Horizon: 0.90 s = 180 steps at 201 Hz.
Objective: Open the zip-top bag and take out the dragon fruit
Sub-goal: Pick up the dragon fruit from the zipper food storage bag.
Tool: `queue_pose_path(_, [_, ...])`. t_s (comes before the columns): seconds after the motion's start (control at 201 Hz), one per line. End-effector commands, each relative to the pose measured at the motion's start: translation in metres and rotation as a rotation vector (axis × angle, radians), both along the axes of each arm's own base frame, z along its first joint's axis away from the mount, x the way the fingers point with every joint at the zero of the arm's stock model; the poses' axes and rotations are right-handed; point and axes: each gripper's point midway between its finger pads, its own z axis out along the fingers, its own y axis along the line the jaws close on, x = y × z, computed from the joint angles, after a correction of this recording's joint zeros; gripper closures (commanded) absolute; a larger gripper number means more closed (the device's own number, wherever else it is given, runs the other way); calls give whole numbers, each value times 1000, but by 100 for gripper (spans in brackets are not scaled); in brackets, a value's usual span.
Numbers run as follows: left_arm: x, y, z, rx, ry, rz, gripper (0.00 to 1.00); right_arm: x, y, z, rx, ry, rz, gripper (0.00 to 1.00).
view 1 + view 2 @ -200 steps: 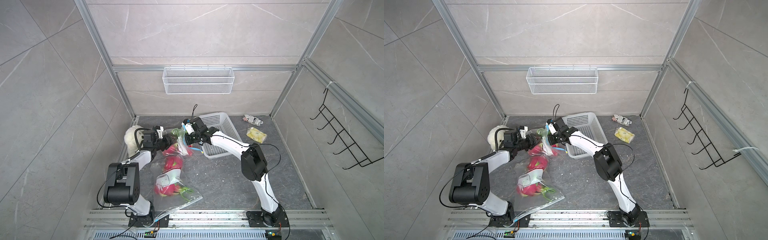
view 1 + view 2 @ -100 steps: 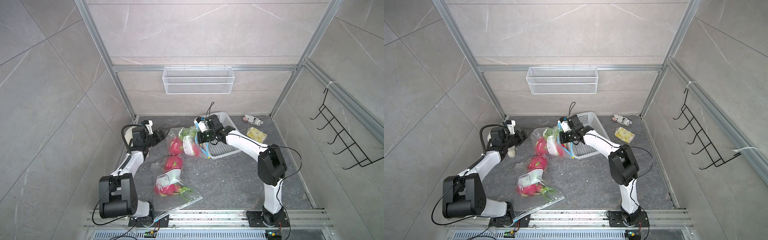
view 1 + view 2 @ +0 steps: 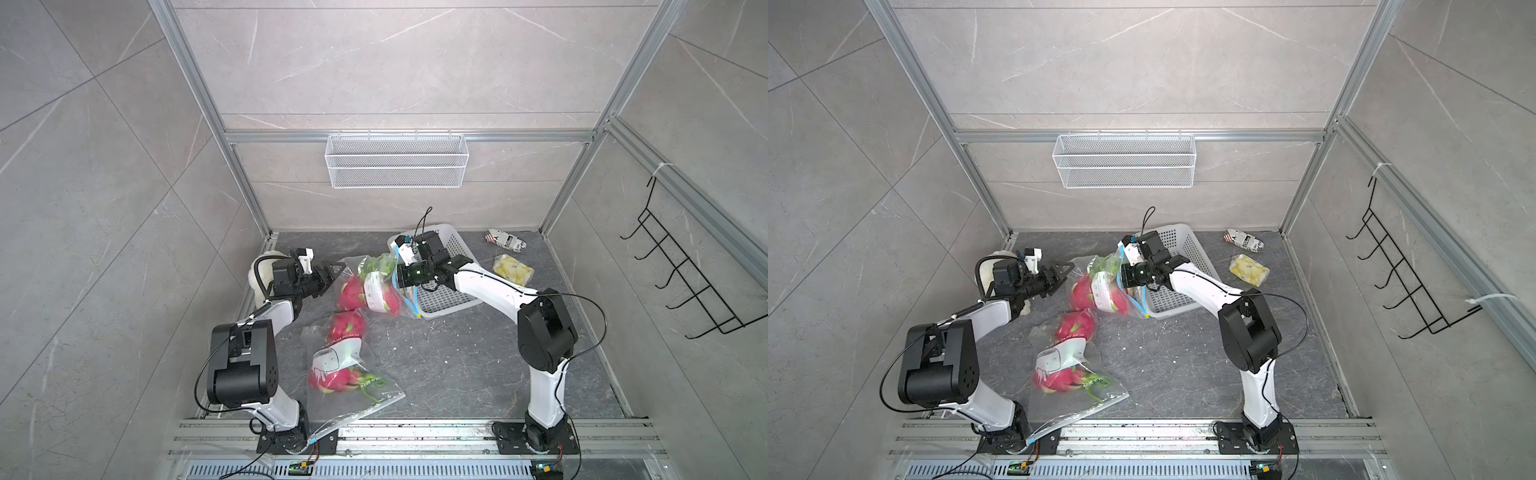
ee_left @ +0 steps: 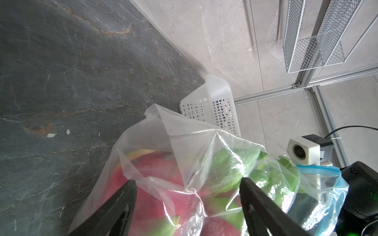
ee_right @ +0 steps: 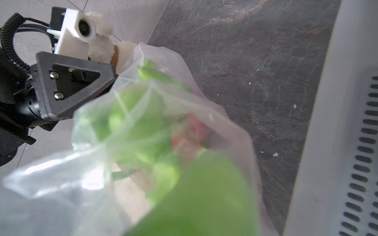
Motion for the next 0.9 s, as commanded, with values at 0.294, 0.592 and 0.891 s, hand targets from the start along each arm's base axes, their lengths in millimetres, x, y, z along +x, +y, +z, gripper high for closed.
queue_pose_path(0.294, [34, -7, 14, 80, -34, -26, 100, -9, 4, 35, 93, -46, 35, 100])
queue_pose_path(0.592, [28, 11, 10, 207, -9, 53, 100, -13, -11, 47, 52, -83, -13, 100])
queue_pose_path(0.891, [29, 21, 8, 222, 2, 97, 100, -17, -52, 61, 13, -104, -103, 100])
